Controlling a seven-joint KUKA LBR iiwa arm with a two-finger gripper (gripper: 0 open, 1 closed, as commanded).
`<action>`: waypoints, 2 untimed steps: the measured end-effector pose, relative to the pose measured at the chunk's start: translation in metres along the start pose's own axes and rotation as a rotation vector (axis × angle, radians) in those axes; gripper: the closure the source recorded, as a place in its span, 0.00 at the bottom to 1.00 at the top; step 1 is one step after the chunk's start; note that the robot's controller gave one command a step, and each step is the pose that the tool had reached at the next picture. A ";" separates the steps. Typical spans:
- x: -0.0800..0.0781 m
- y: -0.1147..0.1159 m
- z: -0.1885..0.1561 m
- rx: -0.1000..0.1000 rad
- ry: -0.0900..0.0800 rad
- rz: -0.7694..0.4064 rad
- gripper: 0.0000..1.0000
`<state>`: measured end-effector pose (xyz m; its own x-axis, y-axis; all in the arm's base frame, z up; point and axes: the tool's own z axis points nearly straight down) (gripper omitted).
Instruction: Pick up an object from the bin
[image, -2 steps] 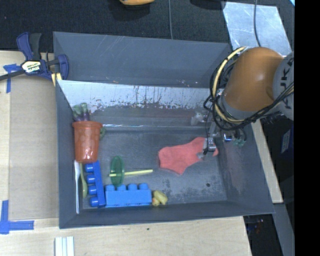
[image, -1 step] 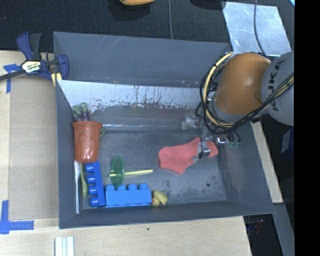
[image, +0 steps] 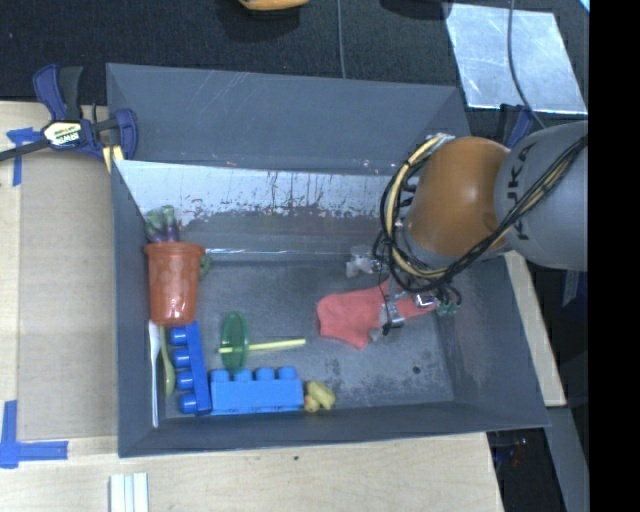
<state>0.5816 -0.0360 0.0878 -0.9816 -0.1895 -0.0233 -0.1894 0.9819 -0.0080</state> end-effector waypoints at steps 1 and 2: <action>0.008 0.016 0.015 0.004 -0.011 -0.258 1.00; 0.008 0.016 0.015 0.004 -0.011 -0.258 1.00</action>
Offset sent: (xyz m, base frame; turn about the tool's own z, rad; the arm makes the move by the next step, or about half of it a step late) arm 0.0000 0.0000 0.0000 0.0000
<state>0.5707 -0.0215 0.0722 -0.9004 -0.4339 -0.0313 -0.4335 0.9010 -0.0190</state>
